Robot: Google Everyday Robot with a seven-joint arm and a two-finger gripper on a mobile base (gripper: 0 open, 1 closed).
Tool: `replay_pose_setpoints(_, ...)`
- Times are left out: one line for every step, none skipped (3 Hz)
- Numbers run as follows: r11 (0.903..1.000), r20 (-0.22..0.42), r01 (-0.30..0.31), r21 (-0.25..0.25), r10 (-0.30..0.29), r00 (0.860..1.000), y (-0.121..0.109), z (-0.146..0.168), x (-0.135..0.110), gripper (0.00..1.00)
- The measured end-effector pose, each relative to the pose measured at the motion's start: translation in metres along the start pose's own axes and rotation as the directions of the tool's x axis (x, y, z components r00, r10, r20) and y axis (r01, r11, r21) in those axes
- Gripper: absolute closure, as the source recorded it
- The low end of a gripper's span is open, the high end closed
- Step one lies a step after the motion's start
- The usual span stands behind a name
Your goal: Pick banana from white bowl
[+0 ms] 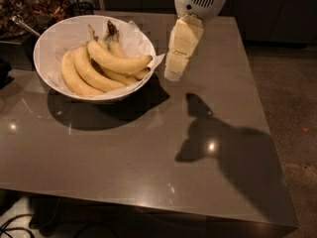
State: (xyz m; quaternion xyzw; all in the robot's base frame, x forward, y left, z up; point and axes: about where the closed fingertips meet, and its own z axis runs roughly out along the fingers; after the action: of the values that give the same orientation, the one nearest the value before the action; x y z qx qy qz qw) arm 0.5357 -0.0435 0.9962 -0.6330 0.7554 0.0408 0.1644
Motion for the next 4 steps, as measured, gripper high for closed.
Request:
replay_pose_setpoints(0.9999,0.031,-0.013,-0.009,0.013,0.999,-0.008,0.007,-0.026,0.0)
replay_pose_setpoints(0.9992,0.044,-0.011,-0.038,0.013,0.999,-0.021,0.019,-0.059,0.0)
replay_pose_setpoints(0.9979,0.047,0.007,-0.064,-0.004,0.999,-0.029,0.033,-0.088,0.0)
replay_pose_setpoints(0.9961,0.041,0.019,-0.086,-0.016,0.999,-0.039,0.052,-0.113,0.0)
